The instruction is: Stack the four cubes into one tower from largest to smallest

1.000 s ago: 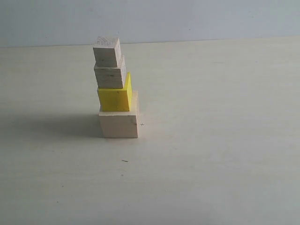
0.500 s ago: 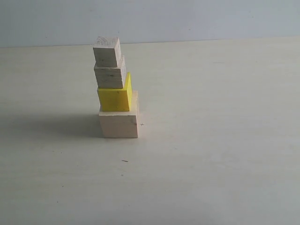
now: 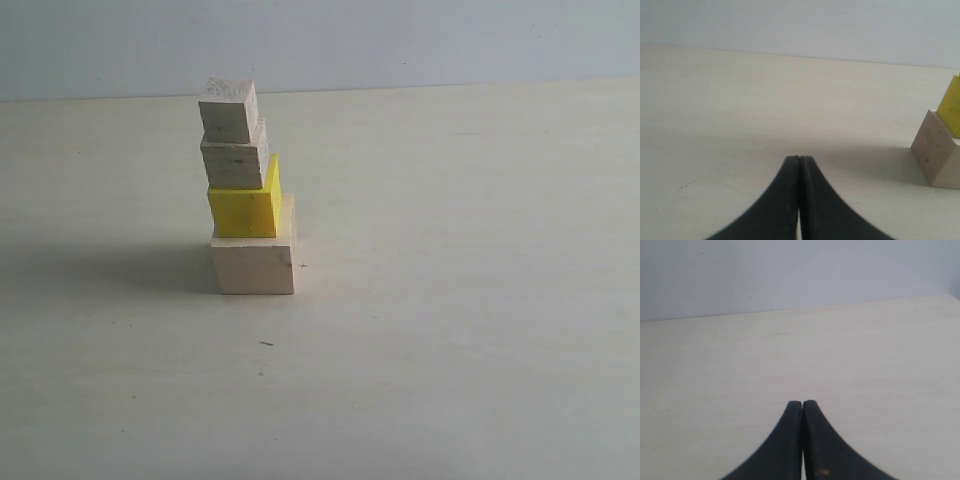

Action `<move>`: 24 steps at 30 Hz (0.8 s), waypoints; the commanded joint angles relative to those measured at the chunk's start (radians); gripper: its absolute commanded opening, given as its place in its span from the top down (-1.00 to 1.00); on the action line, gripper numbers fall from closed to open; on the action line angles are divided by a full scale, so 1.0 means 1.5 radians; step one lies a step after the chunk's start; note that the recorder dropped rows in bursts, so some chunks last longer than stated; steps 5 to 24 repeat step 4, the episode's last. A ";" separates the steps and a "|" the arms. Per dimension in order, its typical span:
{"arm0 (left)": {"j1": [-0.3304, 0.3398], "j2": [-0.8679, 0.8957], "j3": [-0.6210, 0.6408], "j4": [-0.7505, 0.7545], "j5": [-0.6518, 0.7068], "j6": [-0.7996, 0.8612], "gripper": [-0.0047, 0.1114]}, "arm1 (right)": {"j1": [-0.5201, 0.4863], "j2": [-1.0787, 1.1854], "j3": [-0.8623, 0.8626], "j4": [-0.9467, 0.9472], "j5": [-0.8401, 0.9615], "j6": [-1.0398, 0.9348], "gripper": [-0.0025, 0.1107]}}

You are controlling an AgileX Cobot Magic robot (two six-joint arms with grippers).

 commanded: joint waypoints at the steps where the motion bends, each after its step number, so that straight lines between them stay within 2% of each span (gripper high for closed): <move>1: 0.000 -0.004 0.000 -0.004 0.000 -0.002 0.92 | -0.005 -0.004 0.003 -0.004 -0.004 -0.005 0.96; 24: 0.000 -0.004 0.000 -0.004 0.000 -0.002 0.92 | -0.005 -0.004 0.003 -0.004 -0.004 -0.005 0.96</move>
